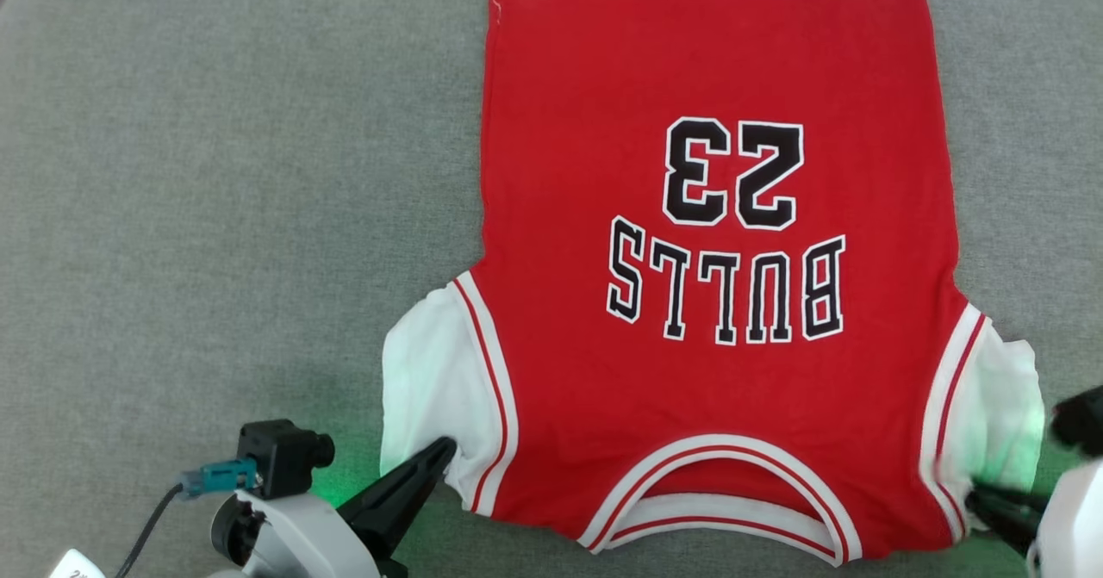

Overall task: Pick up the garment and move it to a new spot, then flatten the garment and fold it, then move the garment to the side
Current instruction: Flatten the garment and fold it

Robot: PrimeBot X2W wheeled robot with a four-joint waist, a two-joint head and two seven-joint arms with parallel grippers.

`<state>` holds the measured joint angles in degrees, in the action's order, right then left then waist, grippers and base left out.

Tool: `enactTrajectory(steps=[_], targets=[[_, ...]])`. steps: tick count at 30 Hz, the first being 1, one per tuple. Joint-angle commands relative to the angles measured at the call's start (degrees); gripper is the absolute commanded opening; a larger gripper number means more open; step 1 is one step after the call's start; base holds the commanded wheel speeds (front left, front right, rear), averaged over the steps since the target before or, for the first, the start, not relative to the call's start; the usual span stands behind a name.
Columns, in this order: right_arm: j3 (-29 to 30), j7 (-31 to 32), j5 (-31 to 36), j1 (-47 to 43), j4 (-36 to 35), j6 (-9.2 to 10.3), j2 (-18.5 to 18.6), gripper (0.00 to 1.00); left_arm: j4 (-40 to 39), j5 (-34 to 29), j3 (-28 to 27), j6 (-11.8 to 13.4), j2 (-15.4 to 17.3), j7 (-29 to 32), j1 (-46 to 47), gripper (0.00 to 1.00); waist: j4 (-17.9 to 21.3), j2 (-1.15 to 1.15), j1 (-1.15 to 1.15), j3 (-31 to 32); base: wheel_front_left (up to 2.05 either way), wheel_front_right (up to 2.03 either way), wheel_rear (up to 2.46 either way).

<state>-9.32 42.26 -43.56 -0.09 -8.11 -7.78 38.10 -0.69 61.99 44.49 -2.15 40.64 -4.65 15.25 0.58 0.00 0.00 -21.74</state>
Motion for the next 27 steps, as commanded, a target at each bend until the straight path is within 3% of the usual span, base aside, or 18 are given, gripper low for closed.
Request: enactTrajectory(steps=[1,9,14,17,27], targets=[[0.94,-1.25,-0.35,2.71,0.34,0.53,-0.85,1.0,-0.07,0.24,-0.11,0.16,0.08,-0.37,-0.16,0.0,0.07,0.0,0.0,0.25,0.0,0.0,0.0],[10.98,2.96,-3.25,6.11,-8.28,0.32,3.92,1.0,-2.52,-0.25,-0.43,0.57,-0.11,-1.29,-0.07,0.0,-1.36,0.0,0.0,0.24,0.0,0.0,0.0],[14.41,7.47,-2.8,17.0,-7.36,0.32,5.65,1.0,-4.33,-1.38,-0.28,0.29,-0.73,-1.42,1.7,0.0,-3.86,0.0,0.0,-2.42,0.0,0.0,0.0],[13.85,8.45,-0.04,26.76,-2.72,0.32,5.64,1.0,-5.16,-2.25,0.07,-0.09,-1.54,-1.35,3.03,0.0,-5.93,0.0,0.0,-4.73,0.0,0.0,0.0],[6.12,9.63,12.41,56.6,22.77,0.32,0.35,1.0,-5.42,-4.64,0.88,-1.74,-3.98,-1.93,7.3,0.0,-12.68,0.0,0.0,-12.59,0.0,0.0,0.0]])
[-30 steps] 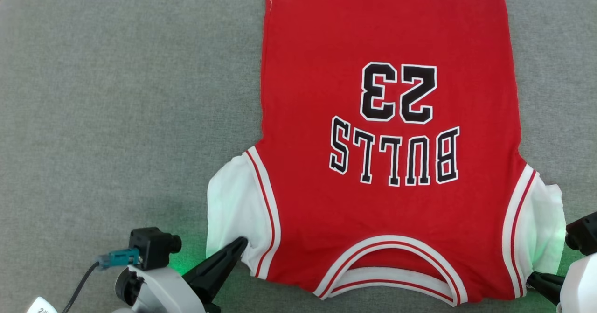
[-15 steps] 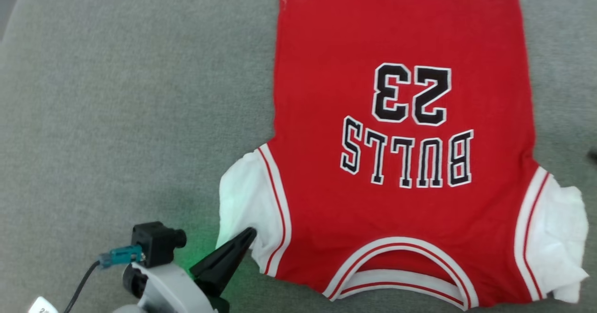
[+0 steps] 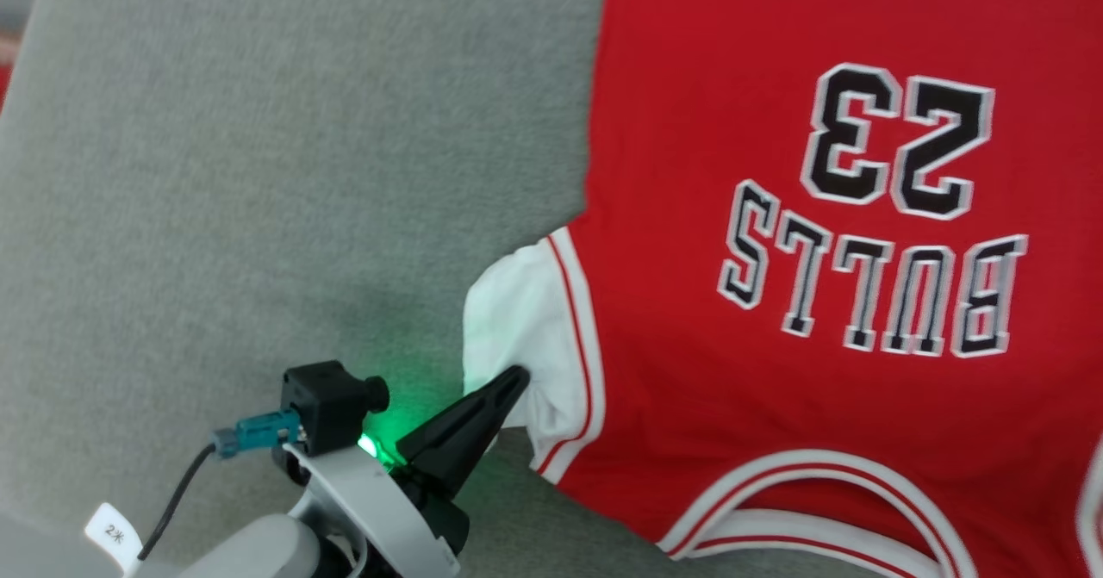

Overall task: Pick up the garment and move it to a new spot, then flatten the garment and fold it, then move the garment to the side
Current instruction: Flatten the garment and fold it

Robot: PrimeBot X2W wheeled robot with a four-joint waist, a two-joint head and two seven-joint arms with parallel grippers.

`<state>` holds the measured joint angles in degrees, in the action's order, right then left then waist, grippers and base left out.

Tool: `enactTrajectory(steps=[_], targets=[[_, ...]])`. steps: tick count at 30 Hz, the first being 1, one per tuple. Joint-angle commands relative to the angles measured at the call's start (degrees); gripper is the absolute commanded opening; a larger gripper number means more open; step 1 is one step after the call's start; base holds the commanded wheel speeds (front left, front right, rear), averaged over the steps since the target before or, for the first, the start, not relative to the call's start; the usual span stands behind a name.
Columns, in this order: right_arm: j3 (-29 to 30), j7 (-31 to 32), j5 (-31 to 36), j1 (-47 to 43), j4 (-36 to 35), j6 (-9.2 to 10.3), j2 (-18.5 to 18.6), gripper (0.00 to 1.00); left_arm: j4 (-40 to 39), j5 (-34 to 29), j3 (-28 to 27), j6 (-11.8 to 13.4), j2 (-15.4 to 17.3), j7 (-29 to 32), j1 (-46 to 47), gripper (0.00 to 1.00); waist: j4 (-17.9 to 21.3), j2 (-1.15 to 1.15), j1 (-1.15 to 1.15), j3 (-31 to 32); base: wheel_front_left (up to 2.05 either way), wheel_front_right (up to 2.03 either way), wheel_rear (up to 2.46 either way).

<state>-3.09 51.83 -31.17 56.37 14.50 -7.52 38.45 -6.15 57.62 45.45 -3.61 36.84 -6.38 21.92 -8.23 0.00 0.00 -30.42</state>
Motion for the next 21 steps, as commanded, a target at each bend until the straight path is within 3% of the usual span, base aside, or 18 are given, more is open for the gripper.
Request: enactTrajectory(steps=[1,8,18,19,21], targets=[[-0.32,0.35,1.0,1.97,2.44,0.06,-0.22,1.0,0.02,-0.37,0.03,-0.43,-0.38,-0.37,0.81,0.0,-4.44,0.0,0.0,-4.55,0.0,0.0,0.0],[-1.79,1.75,5.43,9.34,15.26,0.06,-1.68,1.0,0.83,-1.05,0.43,-1.06,-1.08,-1.12,1.75,0.0,-6.56,0.0,0.0,-7.23,0.0,0.0,0.0],[-4.25,4.96,7.55,11.0,24.45,0.06,-3.08,1.0,2.51,-1.05,0.47,-1.38,-1.43,-1.11,3.45,0.0,-6.2,0.0,0.0,-8.6,0.0,0.0,0.0],[-4.66,5.18,7.42,11.0,24.61,0.06,-3.18,0.55,2.62,-1.05,0.55,-1.38,-1.42,-1.11,3.54,0.0,-6.15,0.0,0.0,-8.59,0.0,0.0,0.0],[-5.39,5.25,7.18,11.09,24.84,0.06,-3.01,0.02,2.78,-0.96,0.65,-1.62,-1.45,-1.16,3.69,0.0,-6.06,0.0,0.0,-8.49,0.0,0.0,0.0]])
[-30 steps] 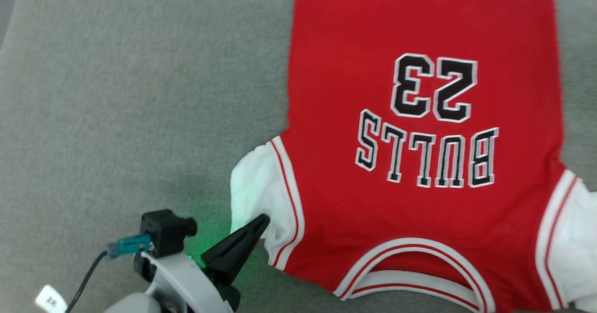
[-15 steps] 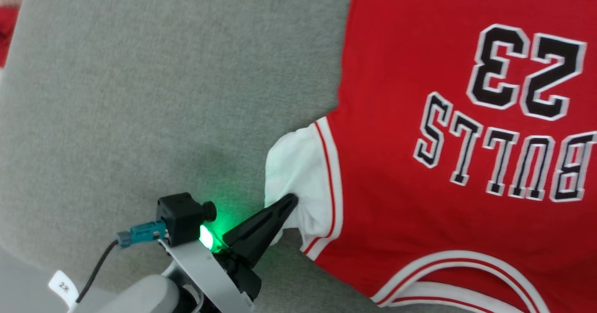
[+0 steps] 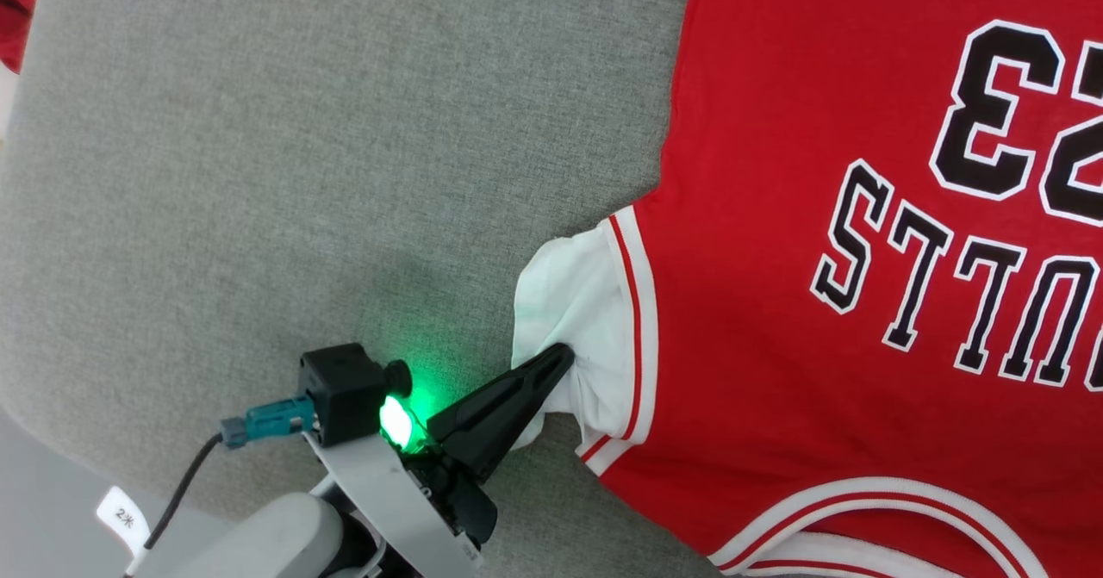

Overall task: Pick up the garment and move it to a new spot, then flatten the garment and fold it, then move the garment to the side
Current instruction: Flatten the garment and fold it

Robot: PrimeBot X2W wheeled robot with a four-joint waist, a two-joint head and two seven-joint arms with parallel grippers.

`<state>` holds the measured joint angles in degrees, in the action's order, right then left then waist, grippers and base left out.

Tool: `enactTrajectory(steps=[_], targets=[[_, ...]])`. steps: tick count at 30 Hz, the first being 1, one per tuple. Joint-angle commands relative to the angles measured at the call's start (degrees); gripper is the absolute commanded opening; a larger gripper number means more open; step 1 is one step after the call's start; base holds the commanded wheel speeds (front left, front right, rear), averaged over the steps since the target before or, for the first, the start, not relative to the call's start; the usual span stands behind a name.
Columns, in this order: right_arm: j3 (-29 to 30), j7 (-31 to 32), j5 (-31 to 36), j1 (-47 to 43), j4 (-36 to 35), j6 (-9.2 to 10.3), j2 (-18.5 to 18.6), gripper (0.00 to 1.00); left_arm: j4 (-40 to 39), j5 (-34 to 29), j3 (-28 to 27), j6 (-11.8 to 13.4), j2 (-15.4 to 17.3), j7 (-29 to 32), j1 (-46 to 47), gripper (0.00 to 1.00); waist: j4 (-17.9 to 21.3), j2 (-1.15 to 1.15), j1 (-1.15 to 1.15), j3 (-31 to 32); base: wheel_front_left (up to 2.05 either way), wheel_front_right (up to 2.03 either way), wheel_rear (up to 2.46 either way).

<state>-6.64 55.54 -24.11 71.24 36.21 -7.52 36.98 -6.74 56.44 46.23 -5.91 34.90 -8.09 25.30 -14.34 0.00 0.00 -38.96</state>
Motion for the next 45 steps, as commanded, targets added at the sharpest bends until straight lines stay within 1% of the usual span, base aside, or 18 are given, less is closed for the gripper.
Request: enactTrajectory(steps=[1,6,9,11,14,18,22,25,27,29,31,33,36,40,45], targets=[[-1.89,1.18,0.24,-3.72,3.22,0.06,-1.29,0.0,3.4,0.22,-0.08,0.58,0.46,0.48,0.45,0.0,0.07,0.0,0.0,0.13,0.0,0.0,0.0],[-1.09,-1.52,-0.23,-3.87,3.38,0.06,-0.83,0.0,3.74,0.29,-0.01,0.1,0.02,-0.19,0.96,0.0,0.29,0.0,0.0,1.29,0.0,0.0,0.0],[-0.22,-3.64,-2.56,-4.92,2.44,0.06,-0.73,0.0,4.05,0.3,0.01,0.0,-0.3,-0.77,1.2,0.0,0.61,0.0,0.0,3.3,0.0,0.0,0.0],[-0.56,-4.38,-3.89,-6.74,1.26,0.06,0.64,0.0,4.04,0.71,-0.24,-0.16,-0.39,-1.32,1.1,0.0,0.97,0.0,0.0,4.94,0.0,0.0,0.0],[-1.82,-5.31,-6.78,-11.74,-1.7,0.06,3.4,0.0,4.06,1.07,-0.46,-0.1,-0.37,-2.04,0.55,0.0,1.84,0.0,0.0,8.26,0.0,0.0,0.0],[-2.79,-5.12,-13.16,-20.15,-8.5,0.06,6.53,0.0,4.55,1.17,-0.55,0.81,0.1,-1.87,-0.38,0.0,3.78,0.0,0.0,12.56,0.0,0.0,0.0],[-2.78,-4.24,-18.64,-30.43,-17.36,0.06,10.42,0.0,4.27,1.51,-0.44,1.49,0.86,-0.94,-0.85,0.0,6.46,0.0,0.0,15.9,0.0,0.0,0.0],[-1.34,-3.07,-21.7,-38.84,-23.72,0.06,12.37,0.0,3.99,1.31,-0.48,2.32,1.71,-0.07,-0.66,0.0,8.64,0.0,0.0,17.57,0.0,0.0,0.0],[0.41,-2.67,-23.13,-44.38,-27.78,0.06,13.09,0.0,3.81,1.49,-0.56,2.43,2.18,0.29,-0.59,0.0,9.96,0.0,0.0,18.31,0.0,0.0,0.0],[2.43,-2.52,-23.88,-50.01,-31.42,0.06,12.71,0.0,3.93,1.58,-0.72,2.69,2.63,0.74,-0.39,0.0,11.15,0.0,0.0,18.91,0.0,0.0,0.0],[4.69,-2.05,-25.43,-55.68,-35.38,0.06,10.94,0.0,4.33,1.57,-0.98,2.83,3.08,0.94,0.02,0.0,12.25,0.0,0.0,19.26,0.0,0.0,0.0],[6.73,-1.38,-25.82,-61.15,-39.48,0.06,9.92,0.0,4.78,1.11,-1.11,3.08,3.5,1.12,0.22,0.0,13.31,0.0,0.0,19.53,0.0,0.0,0.0],[9.17,-0.71,-26.6,-68.85,-45.12,0.05,6.61,0.0,5.5,0.81,-1.21,3.34,3.95,1.15,0.49,0.0,14.64,0.0,0.0,19.78,0.0,0.0,0.0],[10.87,0.61,-25.24,-77.17,-51.61,0.06,3.09,0.0,6.46,-0.22,-0.99,3.68,4.31,1.23,0.9,0.0,16.0,0.0,0.0,19.74,0.0,0.0,0.0],[10.88,3.57,-23.5,-85.91,-58.25,0.06,-1.41,0.0,7.12,-0.71,-1.0,3.72,4.67,0.89,1.13,0.0,16.91,0.0,0.0,19.58,0.0,0.0,0.0]])
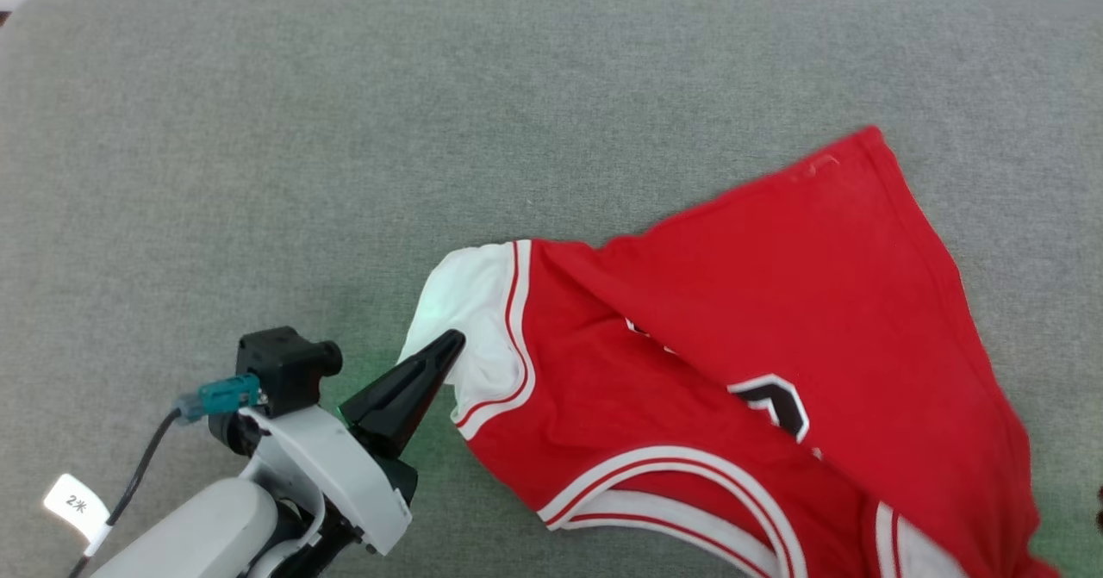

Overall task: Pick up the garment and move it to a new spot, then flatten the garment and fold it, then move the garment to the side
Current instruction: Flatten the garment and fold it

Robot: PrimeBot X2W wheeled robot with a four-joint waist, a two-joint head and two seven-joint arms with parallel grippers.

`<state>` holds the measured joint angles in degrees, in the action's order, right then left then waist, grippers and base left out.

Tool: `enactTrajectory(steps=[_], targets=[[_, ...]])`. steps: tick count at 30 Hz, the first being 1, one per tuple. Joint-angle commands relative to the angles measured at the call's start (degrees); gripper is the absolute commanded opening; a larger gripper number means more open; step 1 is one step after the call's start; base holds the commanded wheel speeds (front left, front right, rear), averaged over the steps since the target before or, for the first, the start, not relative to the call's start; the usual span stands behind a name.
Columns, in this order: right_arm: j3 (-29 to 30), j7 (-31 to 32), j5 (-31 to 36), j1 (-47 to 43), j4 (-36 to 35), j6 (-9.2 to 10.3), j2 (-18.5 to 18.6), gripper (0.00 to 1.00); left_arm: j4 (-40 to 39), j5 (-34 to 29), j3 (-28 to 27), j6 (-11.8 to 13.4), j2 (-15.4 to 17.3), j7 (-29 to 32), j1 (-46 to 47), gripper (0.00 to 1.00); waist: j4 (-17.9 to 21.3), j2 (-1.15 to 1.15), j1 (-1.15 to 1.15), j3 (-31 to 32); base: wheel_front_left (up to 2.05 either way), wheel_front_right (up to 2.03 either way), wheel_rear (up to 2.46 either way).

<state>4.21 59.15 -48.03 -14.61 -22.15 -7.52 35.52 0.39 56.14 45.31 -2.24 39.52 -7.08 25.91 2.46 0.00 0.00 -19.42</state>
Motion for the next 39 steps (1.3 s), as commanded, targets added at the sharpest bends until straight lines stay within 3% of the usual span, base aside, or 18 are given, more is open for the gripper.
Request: enactTrajectory(steps=[1,6,8,13,18,23,29,39], targets=[[-0.03,0.59,0.63,-1.22,-0.58,0.06,-0.46,0.0,0.03,-0.37,-0.08,0.0,0.07,-0.19,0.52,0.0,0.11,0.0,0.0,0.0,0.0,0.0,0.0],[1.37,0.41,2.06,-2.04,-2.99,0.06,-2.12,0.0,0.24,-0.34,-0.01,-0.13,0.11,-0.47,0.21,0.0,0.08,0.0,0.0,-0.18,0.0,0.0,0.0],[2.94,-0.75,3.44,-0.51,-3.46,0.06,-2.65,1.0,0.36,-0.38,0.13,-0.28,0.01,-0.59,0.1,0.0,-0.12,0.0,0.0,-0.16,0.0,0.0,0.0],[7.37,-1.66,6.15,4.46,-5.58,0.06,-0.32,1.0,0.39,-0.51,0.43,-0.42,-0.55,-0.96,0.28,0.0,-1.47,0.0,0.0,-0.25,0.0,0.0,0.0],[9.5,-3.58,8.9,15.6,-5.29,0.05,3.96,1.0,-0.11,-0.99,0.74,-0.42,-1.44,-1.22,1.2,0.0,-3.73,0.0,0.0,-1.8,0.0,0.0,0.0],[3.06,-6.62,10.32,29.88,2.2,0.06,6.14,1.0,0.09,-1.47,0.96,-0.72,-2.66,-1.43,2.47,0.0,-6.52,0.0,0.0,-4.76,0.0,0.0,0.0],[-7.08,-7.41,11.96,43.07,14.55,0.06,6.02,1.0,1.37,-1.91,1.43,-1.7,-4.49,-1.9,4.55,0.0,-10.15,0.0,0.0,-8.05,0.0,0.0,0.0],[-19.1,-8.73,12.91,48.2,28.96,0.06,7.31,1.0,3.78,-2.43,2.31,-2.85,-7.1,-3.22,6.6,0.0,-13.0,0.0,0.0,-10.19,0.0,0.0,0.0]])
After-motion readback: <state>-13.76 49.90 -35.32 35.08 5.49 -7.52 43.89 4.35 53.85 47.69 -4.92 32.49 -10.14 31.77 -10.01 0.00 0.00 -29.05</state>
